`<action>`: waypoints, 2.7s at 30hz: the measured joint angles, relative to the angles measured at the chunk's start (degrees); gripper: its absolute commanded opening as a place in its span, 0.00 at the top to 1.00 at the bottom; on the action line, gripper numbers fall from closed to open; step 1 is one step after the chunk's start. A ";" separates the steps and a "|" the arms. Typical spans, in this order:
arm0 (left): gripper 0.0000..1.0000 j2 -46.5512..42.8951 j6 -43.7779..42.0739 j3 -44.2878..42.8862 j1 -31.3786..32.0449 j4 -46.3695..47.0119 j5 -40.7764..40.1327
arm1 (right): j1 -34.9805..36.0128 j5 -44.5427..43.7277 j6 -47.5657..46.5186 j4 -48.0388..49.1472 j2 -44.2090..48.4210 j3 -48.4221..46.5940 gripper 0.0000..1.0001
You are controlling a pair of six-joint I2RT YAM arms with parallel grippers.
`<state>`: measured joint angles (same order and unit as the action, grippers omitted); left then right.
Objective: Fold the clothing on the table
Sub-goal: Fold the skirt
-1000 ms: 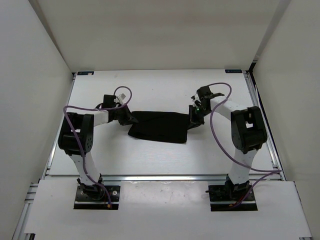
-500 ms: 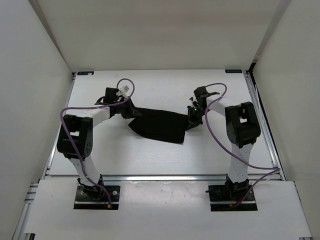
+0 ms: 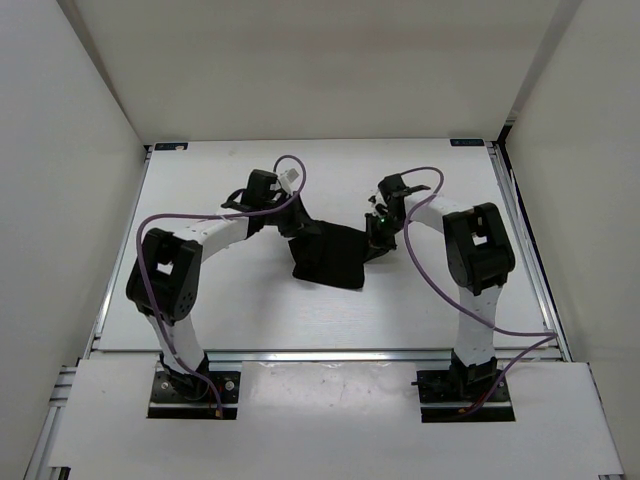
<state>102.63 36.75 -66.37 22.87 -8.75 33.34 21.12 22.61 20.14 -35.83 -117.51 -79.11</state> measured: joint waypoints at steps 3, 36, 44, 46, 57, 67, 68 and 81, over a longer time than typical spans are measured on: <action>1.00 0.37 2.03 -0.22 0.92 1.75 0.04 | 0.68 0.09 0.00 0.00 0.00 0.00 0.89; 0.55 9.66 10.01 -1.20 11.98 11.23 -6.21 | -0.44 -0.98 -1.75 -0.37 0.07 -0.48 0.89; 0.17 10.58 14.40 -2.58 13.22 16.39 -5.05 | -1.05 -0.92 -2.21 0.09 1.99 2.43 0.89; 0.13 10.58 15.50 -4.13 13.42 17.70 -4.59 | -1.40 -1.11 -2.27 -0.02 2.80 3.48 0.89; 0.04 10.40 22.10 -7.74 14.12 26.34 -0.90 | -8.61 -3.28 -2.23 -0.24 11.34 5.88 0.88; 0.06 10.49 18.93 -7.37 15.13 23.21 -0.74 | -9.81 -4.52 0.39 0.02 15.10 5.86 0.89; 0.06 10.54 18.60 -7.26 15.39 22.88 -0.68 | -9.44 -4.50 0.57 0.04 15.28 5.88 0.89; 0.07 6.32 11.67 2.16 9.73 17.46 -2.32 | 0.26 -5.84 0.74 -0.98 16.57 -3.54 0.89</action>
<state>108.95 48.42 -64.20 32.60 8.71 31.03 21.39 16.78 20.88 -36.82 -100.95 -82.65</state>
